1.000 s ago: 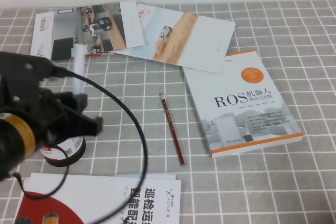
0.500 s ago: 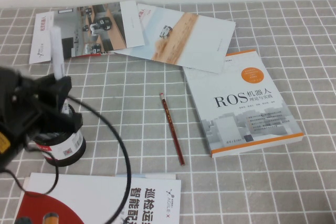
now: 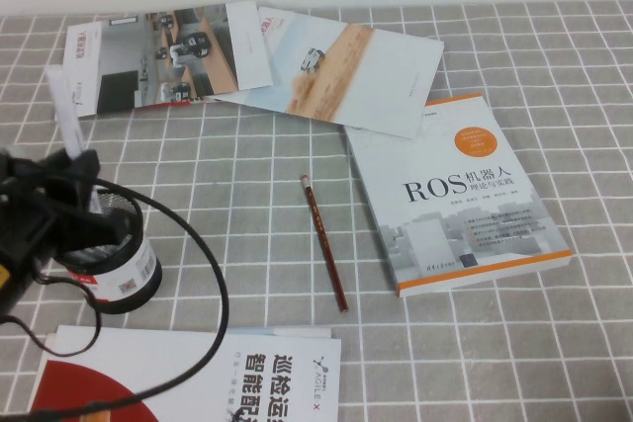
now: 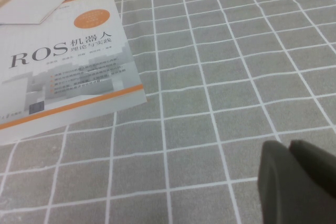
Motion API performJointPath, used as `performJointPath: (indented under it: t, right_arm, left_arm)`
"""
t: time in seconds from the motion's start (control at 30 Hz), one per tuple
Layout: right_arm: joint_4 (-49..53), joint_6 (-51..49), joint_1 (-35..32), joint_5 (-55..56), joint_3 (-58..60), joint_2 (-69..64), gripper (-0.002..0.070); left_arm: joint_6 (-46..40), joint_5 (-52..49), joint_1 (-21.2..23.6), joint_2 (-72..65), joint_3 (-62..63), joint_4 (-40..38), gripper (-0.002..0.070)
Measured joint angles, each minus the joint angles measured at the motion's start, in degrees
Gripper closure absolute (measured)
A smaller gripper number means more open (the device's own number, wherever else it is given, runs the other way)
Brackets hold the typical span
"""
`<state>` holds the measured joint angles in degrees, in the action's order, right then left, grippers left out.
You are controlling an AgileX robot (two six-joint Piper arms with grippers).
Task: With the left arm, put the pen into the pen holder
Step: Place the pen onto the pen holder
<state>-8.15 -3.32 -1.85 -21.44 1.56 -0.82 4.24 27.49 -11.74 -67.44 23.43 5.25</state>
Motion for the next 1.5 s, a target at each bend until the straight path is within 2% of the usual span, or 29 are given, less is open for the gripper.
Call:
performJointPath:
  t: [0.27,0.6,0.7,0.8,0.87,1.1,1.23,1.3,1.4,1.5]
  right_arm:
    - [0.0,0.0,0.0,0.0,0.0,0.0,0.0692]
    - [0.0,0.0,0.0,0.0,0.0,0.0,0.0691]
    - [0.0,0.0,0.0,0.0,0.0,0.0,0.0691]
    - [0.0,0.0,0.0,0.0,0.0,0.0,0.0691]
    - [0.0,0.0,0.0,0.0,0.0,0.0,0.0691]
    - [0.0,0.0,0.0,0.0,0.0,0.0,0.0691]
    - [0.0,0.0,0.0,0.0,0.0,0.0,0.0691]
    - [0.0,0.0,0.0,0.0,0.0,0.0,0.0691]
    - [0.0,0.0,0.0,0.0,0.0,0.0,0.0691]
    - [0.0,0.0,0.0,0.0,0.0,0.0,0.0691]
  left_arm:
    - [1.51,1.95,0.13,-6.89,0.0,-0.08,0.0568]
    - [1.29,3.7,0.13,-7.32,0.0,-0.08,0.0562]
    - [1.29,3.49,0.13,-7.32,-0.03,-0.08,0.0502]
    - [1.29,3.21,0.13,-7.32,-0.03,-0.08,0.0393]
    - [1.29,2.69,0.13,-7.32,-0.03,-0.08,0.0349]
    - [1.29,2.29,0.13,-6.39,-1.4,-0.08,0.0319]
    - [1.29,0.91,0.13,-0.48,-2.33,-0.08,0.0364]
    - [1.29,-1.58,0.13,3.94,-2.33,-0.08,0.0433]
    - [1.68,-8.49,0.13,12.36,-2.33,-0.08,0.0589]
    - [4.22,-17.41,0.13,20.06,-2.46,-0.08,0.0651]
